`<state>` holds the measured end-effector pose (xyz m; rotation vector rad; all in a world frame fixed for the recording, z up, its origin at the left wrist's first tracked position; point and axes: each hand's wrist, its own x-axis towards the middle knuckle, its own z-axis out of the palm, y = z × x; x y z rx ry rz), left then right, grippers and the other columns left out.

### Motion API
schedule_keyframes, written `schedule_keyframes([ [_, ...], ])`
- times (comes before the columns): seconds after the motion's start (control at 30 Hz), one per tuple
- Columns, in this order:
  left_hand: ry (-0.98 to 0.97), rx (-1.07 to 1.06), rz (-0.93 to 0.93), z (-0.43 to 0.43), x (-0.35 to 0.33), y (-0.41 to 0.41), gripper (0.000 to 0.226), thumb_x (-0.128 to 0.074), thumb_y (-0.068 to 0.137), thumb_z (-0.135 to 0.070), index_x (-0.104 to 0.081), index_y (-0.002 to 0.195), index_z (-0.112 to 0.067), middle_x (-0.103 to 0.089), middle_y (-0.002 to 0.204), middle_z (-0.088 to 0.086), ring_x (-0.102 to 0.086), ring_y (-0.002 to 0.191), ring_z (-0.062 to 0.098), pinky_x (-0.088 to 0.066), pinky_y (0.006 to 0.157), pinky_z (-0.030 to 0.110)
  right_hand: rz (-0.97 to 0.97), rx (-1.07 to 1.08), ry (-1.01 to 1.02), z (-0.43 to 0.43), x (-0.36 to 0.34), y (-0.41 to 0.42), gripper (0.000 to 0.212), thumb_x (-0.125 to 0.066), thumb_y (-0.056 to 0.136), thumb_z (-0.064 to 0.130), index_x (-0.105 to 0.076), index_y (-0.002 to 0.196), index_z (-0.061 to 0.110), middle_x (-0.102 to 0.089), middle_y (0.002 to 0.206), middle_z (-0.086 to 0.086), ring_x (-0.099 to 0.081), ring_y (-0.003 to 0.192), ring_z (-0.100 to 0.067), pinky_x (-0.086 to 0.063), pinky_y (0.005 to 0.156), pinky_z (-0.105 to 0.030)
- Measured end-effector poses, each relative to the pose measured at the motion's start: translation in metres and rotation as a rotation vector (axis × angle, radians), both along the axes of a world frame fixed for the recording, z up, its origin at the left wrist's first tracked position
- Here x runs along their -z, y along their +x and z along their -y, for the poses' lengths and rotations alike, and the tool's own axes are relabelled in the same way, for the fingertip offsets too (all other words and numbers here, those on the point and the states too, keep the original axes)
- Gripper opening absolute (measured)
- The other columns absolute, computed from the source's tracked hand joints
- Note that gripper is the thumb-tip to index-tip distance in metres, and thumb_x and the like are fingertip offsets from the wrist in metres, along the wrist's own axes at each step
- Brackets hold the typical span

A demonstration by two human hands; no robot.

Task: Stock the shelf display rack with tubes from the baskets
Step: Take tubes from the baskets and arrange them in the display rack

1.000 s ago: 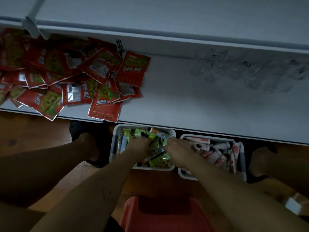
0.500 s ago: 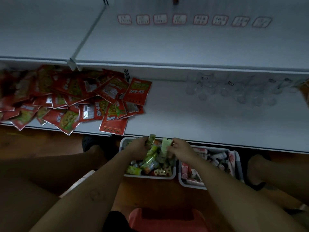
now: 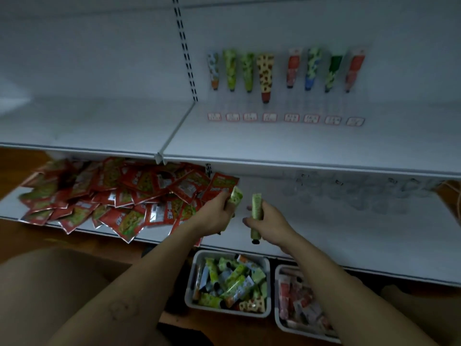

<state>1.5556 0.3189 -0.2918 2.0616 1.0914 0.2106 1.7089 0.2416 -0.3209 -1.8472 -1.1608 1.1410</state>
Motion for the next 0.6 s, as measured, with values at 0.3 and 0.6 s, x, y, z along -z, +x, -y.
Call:
schedule_keyframes([
  [0.3,0.213,-0.041,0.190,-0.016,-0.098,-0.004,0.030,-0.063,0.090,-0.037,-0.057,0.114,-0.022,-0.065,0.098,-0.004,-0.063,0.083,0.006,-0.050,0.065,0.020,0.157,0.024,0.272,-0.015,-0.107,0.022,0.026,-0.068,0.088,0.021,-0.059,0.108,0.008,-0.067,0.095,-0.010,-0.065,0.077,-0.023,-0.056,0.069,-0.039],
  [0.6,0.304,-0.065,0.305,-0.036,-0.156,0.020,0.023,-0.050,0.098,-0.035,-0.053,0.108,-0.015,-0.070,0.095,-0.003,-0.066,0.073,0.021,-0.057,0.062,0.042,0.228,0.046,0.407,-0.055,-0.179,0.033,0.016,-0.063,0.091,0.027,-0.060,0.102,0.016,-0.066,0.097,-0.005,-0.065,0.088,-0.024,-0.057,0.074,-0.043],
])
